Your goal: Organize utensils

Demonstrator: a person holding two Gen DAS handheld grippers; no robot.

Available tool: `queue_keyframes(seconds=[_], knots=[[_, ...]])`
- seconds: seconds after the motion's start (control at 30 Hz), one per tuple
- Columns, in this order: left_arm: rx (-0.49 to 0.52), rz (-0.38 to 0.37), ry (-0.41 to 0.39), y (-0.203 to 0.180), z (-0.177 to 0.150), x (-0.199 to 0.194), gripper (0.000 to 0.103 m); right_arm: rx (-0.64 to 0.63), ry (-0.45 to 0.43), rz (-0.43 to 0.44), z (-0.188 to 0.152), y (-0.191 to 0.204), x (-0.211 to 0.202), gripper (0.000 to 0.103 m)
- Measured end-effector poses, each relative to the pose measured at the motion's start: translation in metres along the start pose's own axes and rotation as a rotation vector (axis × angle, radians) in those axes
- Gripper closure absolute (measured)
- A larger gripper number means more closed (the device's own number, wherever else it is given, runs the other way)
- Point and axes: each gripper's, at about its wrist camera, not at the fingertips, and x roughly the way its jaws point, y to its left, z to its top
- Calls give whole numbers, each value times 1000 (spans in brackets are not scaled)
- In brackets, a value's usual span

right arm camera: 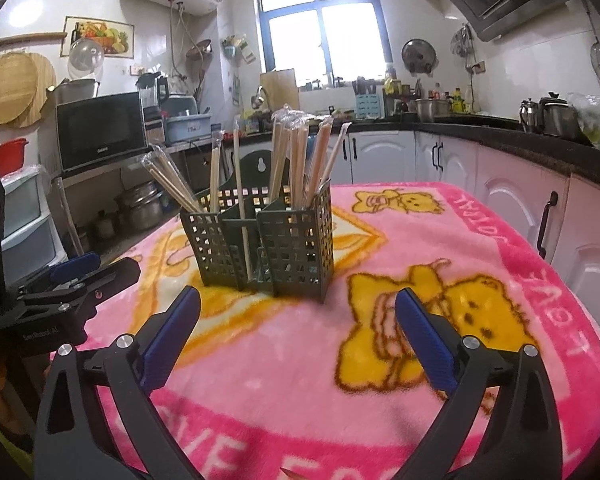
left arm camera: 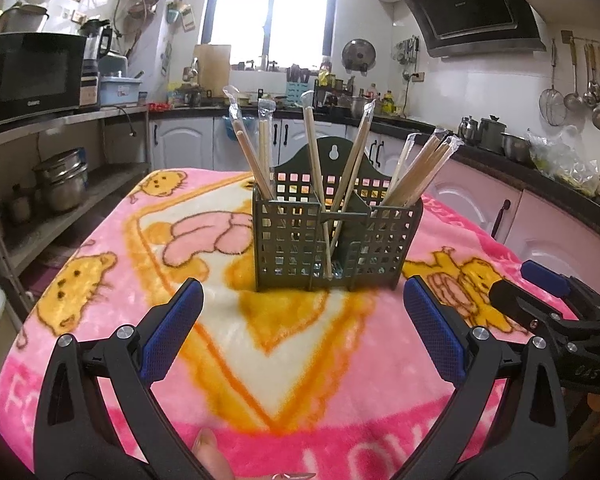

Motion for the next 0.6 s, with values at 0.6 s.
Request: queue_keyframes(seconds=[0.6], knots=[[3, 1, -56, -2, -11, 0, 11, -20, -162, -51, -6, 1, -17, 6]])
